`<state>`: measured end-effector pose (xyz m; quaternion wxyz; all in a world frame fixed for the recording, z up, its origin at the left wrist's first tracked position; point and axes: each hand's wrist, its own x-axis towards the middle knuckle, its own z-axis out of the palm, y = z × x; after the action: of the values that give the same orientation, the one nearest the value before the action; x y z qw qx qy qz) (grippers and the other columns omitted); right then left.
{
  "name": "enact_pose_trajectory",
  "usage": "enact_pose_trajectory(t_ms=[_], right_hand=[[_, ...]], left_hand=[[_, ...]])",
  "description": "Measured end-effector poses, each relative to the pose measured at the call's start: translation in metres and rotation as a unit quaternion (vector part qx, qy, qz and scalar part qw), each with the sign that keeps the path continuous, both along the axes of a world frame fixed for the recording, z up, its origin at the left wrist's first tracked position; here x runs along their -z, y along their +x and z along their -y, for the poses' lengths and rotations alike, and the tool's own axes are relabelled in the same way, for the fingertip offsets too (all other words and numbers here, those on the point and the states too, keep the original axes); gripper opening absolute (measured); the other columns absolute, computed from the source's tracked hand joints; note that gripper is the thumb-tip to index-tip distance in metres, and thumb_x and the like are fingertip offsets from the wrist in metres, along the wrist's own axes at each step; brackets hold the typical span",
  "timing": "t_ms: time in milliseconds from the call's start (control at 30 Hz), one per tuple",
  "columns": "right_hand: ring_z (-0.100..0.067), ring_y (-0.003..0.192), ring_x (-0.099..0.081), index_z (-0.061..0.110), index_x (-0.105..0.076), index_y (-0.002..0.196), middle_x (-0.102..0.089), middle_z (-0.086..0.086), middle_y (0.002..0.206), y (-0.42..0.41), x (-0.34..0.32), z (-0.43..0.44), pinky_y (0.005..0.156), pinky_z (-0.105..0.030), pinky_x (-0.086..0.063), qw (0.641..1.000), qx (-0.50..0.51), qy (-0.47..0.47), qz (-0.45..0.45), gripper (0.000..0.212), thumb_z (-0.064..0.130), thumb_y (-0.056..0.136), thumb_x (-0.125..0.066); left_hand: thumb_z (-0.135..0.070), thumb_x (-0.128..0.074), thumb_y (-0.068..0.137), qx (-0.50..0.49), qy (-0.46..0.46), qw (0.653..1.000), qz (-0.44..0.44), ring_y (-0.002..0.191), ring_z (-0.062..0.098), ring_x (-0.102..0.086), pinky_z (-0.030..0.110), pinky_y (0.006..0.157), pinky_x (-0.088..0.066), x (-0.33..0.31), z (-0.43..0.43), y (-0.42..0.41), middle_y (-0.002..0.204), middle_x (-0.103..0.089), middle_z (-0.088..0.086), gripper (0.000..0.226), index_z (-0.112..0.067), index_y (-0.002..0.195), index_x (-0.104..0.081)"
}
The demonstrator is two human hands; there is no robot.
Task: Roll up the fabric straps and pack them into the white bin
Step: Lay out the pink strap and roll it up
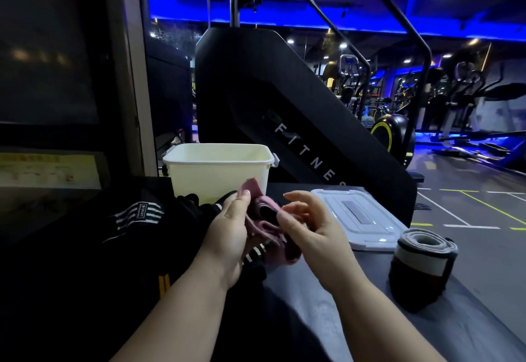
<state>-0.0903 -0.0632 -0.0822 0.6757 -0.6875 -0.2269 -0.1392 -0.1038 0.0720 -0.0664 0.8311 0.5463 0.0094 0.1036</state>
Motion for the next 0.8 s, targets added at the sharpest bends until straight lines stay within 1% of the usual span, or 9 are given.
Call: enact_pose_trajectory(t_ms=[67, 167, 267, 300, 433, 567, 667, 733, 800], right_hand=[[-0.009, 0.08, -0.067, 0.028, -0.068, 0.097, -0.069, 0.009, 0.084, 0.001, -0.001, 0.0, 0.071, -0.027, -0.056, 0.999, 0.026, -0.042, -0.006, 0.02, 0.017, 0.083, -0.075], [-0.015, 0.084, -0.07, 0.03, -0.068, 0.098, -0.072, 0.007, 0.089, -0.001, -0.004, 0.001, 0.076, -0.038, -0.059, 0.998, 0.007, -0.038, -0.042, 0.02, 0.02, 0.083, -0.076], [-0.011, 0.093, -0.069, 0.035, -0.065, 0.109, -0.071, 0.004, 0.104, 0.001, -0.004, 0.006, 0.074, -0.024, -0.054, 0.995, -0.035, -0.034, -0.089, 0.033, 0.036, 0.078, -0.077], [-0.009, 0.092, -0.069, 0.034, -0.064, 0.113, -0.07, 0.004, 0.107, 0.001, -0.003, 0.007, 0.07, -0.019, -0.052, 0.992, -0.049, -0.032, -0.112, 0.04, 0.039, 0.075, -0.074], [-0.005, 0.067, -0.062, 0.02, -0.063, 0.11, -0.066, -0.002, 0.092, 0.0, -0.003, 0.007, 0.055, -0.014, -0.045, 0.989, -0.051, -0.044, -0.135, 0.035, 0.034, 0.081, -0.077], [-0.009, 0.057, -0.061, 0.009, -0.052, 0.105, -0.062, 0.001, 0.073, -0.002, -0.009, 0.009, 0.058, -0.022, -0.051, 0.984, -0.065, 0.044, -0.159, 0.02, 0.023, 0.094, -0.06], [-0.012, 0.056, -0.064, 0.005, -0.051, 0.095, -0.062, -0.004, 0.063, -0.005, -0.015, 0.012, 0.06, -0.022, -0.054, 0.982, -0.085, 0.073, -0.151, 0.017, 0.021, 0.096, -0.055], [-0.021, 0.063, -0.066, -0.001, -0.052, 0.095, -0.064, -0.014, 0.072, -0.007, -0.018, 0.011, 0.069, -0.03, -0.057, 0.983, -0.109, 0.063, -0.135, 0.027, 0.024, 0.093, -0.062], [-0.022, 0.069, -0.067, 0.0, -0.052, 0.103, -0.068, -0.011, 0.074, -0.007, -0.018, 0.01, 0.08, -0.04, -0.054, 0.982, -0.099, 0.059, -0.149, 0.031, 0.024, 0.091, -0.066]], left_hand=[[-0.025, -0.042, 0.102, 0.006, -0.015, 1.0, 0.012, 0.057, 0.013, -0.067, 0.023, 0.047, -0.052, 0.001, 0.002, -0.001, 0.073, -0.068, 0.007, 0.028, -0.006, 0.108, -0.062], [-0.022, -0.043, 0.099, 0.007, -0.03, 0.999, 0.011, 0.054, 0.014, -0.065, 0.023, 0.048, -0.052, 0.002, 0.003, 0.0, 0.065, -0.067, 0.006, 0.029, -0.006, 0.094, -0.066], [-0.022, -0.042, 0.095, 0.007, -0.06, 0.998, 0.013, 0.062, 0.022, -0.068, 0.03, 0.063, -0.055, 0.005, -0.001, 0.003, 0.072, -0.071, 0.011, 0.044, -0.011, 0.069, -0.076], [-0.021, -0.041, 0.095, 0.009, -0.072, 0.997, 0.02, 0.069, 0.024, -0.07, 0.032, 0.07, -0.055, 0.005, -0.001, 0.004, 0.078, -0.072, 0.013, 0.046, -0.015, 0.069, -0.078], [-0.02, -0.039, 0.101, 0.041, -0.081, 0.995, 0.042, 0.103, 0.033, -0.067, 0.047, 0.093, -0.051, 0.013, -0.004, 0.011, 0.109, -0.07, 0.02, 0.031, -0.02, 0.113, -0.066], [-0.039, -0.047, 0.097, 0.123, 0.063, 0.99, -0.018, 0.11, 0.028, -0.065, 0.042, 0.099, -0.047, 0.027, -0.011, 0.013, 0.117, -0.069, 0.014, 0.038, -0.02, 0.127, -0.062], [-0.052, -0.057, 0.089, 0.174, 0.197, 0.965, -0.009, 0.106, 0.016, -0.067, 0.03, 0.093, -0.052, 0.031, -0.013, 0.009, 0.115, -0.071, 0.003, 0.041, -0.027, 0.122, -0.061], [-0.043, -0.061, 0.088, 0.207, 0.215, 0.954, 0.002, 0.087, 0.006, -0.068, 0.016, 0.072, -0.054, 0.032, -0.012, 0.008, 0.097, -0.072, -0.004, 0.028, -0.025, 0.109, -0.06], [-0.04, -0.07, 0.084, 0.221, 0.237, 0.946, 0.012, 0.065, 0.001, -0.061, 0.012, 0.058, -0.047, 0.033, -0.016, 0.01, 0.073, -0.065, -0.011, 0.034, -0.016, 0.103, -0.058]])
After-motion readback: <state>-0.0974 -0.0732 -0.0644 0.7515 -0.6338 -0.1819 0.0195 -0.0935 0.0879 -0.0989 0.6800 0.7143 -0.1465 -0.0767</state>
